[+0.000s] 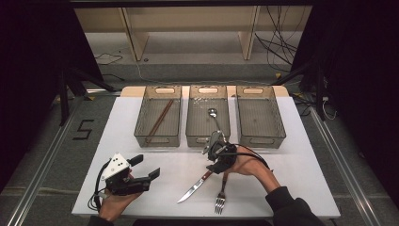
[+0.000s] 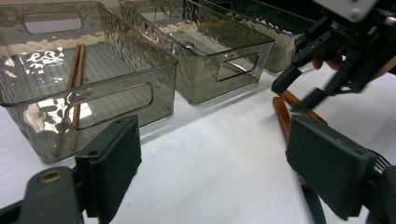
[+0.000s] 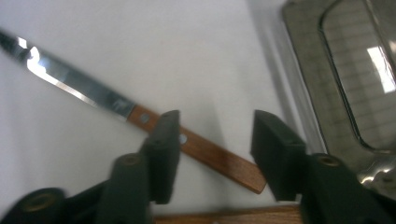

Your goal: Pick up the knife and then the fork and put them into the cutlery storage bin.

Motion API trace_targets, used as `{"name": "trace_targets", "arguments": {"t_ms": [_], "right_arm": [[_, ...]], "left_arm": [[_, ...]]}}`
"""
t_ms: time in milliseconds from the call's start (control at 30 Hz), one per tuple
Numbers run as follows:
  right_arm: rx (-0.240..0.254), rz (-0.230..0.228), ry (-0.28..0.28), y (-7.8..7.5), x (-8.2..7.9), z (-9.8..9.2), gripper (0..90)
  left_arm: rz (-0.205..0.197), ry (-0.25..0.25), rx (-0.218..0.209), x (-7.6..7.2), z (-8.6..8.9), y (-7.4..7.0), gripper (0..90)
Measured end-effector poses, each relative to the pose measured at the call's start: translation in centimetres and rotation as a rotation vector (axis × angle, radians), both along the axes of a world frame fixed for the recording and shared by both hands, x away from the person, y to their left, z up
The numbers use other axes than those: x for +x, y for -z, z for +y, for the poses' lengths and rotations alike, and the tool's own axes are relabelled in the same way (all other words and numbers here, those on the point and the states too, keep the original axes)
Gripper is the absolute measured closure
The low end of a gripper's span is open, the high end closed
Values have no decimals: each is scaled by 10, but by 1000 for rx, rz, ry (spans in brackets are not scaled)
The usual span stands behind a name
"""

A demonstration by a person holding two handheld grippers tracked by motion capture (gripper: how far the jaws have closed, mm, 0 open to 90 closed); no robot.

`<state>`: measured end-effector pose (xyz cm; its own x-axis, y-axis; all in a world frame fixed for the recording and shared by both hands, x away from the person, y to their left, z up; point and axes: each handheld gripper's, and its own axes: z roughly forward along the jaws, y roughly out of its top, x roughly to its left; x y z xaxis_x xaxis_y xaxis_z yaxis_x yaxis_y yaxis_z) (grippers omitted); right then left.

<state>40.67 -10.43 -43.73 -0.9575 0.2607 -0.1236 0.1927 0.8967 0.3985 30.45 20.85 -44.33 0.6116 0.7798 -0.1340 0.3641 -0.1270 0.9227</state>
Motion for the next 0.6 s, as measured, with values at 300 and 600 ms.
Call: {"name": "trace_targets", "arguments": {"t_ms": [300,600], "right_arm": [[-126,23,-172,5,-5,13,397],[-181,19,-235,14,-5,23,390]], "left_arm": [[1,0,-2,0,0,0,178],[0,0,0,0,0,0,178]]}}
